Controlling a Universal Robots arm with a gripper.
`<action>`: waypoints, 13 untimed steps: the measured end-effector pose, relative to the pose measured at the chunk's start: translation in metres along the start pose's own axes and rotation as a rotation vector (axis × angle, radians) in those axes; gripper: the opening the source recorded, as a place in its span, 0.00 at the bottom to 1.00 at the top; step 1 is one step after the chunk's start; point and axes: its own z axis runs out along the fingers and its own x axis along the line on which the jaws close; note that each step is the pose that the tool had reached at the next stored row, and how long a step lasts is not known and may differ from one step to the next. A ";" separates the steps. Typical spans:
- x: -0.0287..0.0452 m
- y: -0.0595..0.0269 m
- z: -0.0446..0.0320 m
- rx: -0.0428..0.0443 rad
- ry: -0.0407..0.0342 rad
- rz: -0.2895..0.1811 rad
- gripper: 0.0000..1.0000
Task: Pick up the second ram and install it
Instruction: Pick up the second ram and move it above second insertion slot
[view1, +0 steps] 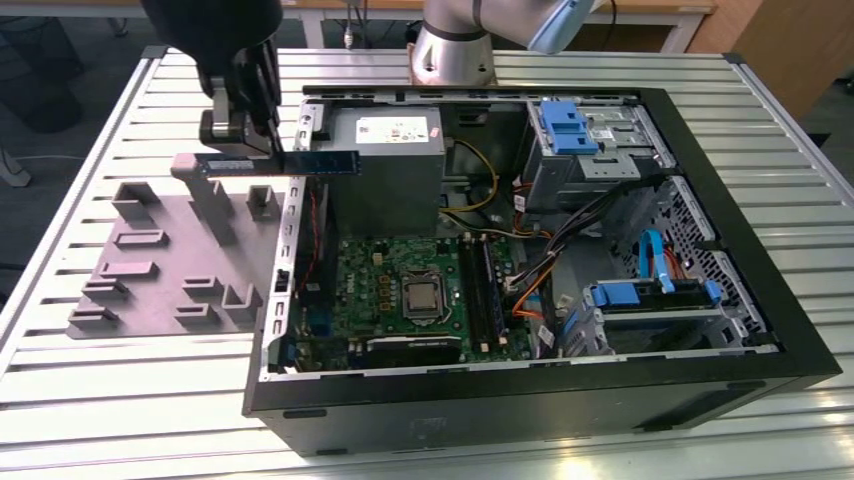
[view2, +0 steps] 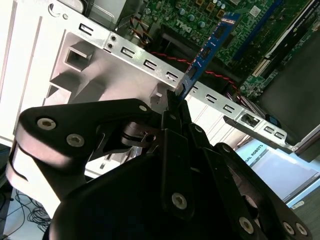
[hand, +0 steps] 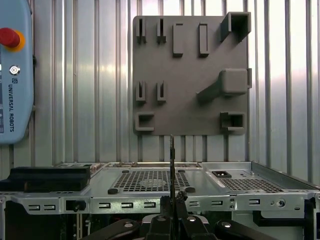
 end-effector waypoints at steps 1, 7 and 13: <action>0.0000 -0.0003 0.0000 0.0000 0.0001 0.000 0.14; 0.0000 -0.0021 0.0000 0.0001 0.0000 0.000 0.14; -0.0001 -0.0041 0.0000 0.0001 0.0000 0.000 0.14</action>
